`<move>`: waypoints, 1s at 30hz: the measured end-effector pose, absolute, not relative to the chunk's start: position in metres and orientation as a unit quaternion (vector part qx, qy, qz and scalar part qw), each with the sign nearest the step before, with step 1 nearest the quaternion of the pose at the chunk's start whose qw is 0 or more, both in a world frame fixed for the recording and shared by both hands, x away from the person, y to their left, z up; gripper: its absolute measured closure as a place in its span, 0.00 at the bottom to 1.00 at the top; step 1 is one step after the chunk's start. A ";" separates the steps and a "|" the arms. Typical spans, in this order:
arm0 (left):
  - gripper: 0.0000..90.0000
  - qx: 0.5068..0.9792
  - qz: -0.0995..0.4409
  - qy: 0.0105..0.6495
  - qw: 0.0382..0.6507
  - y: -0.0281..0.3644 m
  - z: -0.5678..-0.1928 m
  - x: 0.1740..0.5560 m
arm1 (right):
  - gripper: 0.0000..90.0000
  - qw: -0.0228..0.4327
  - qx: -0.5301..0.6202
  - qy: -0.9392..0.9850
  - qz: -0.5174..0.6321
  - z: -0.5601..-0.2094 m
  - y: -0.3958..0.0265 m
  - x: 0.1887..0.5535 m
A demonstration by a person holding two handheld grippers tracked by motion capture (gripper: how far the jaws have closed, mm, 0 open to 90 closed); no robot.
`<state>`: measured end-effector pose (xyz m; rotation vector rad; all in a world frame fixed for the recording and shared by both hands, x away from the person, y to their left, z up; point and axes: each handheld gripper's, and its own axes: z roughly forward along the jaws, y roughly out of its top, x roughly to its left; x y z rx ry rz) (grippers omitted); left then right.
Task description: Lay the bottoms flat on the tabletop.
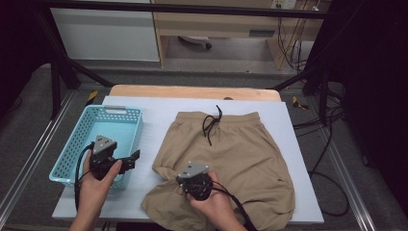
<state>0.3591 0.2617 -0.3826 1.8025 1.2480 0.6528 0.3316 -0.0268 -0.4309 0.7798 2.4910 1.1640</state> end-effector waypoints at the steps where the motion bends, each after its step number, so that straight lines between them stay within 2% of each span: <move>1: 0.12 0.718 0.260 0.496 0.414 0.262 -0.383 0.359 | 1.00 0.145 0.277 0.861 0.401 -0.430 -0.033 0.335; 9: 0.12 0.720 0.256 0.495 0.413 0.257 -0.382 0.358 | 1.00 0.172 0.321 0.849 0.383 -0.420 -0.082 0.358; 16: 0.12 0.726 0.262 0.481 0.417 0.244 -0.378 0.358 | 1.00 0.169 0.349 0.847 0.363 -0.428 -0.120 0.363; 30: 0.12 0.749 0.262 0.442 0.418 0.205 -0.360 0.371 | 1.00 0.169 0.348 0.848 0.363 -0.433 -0.138 0.372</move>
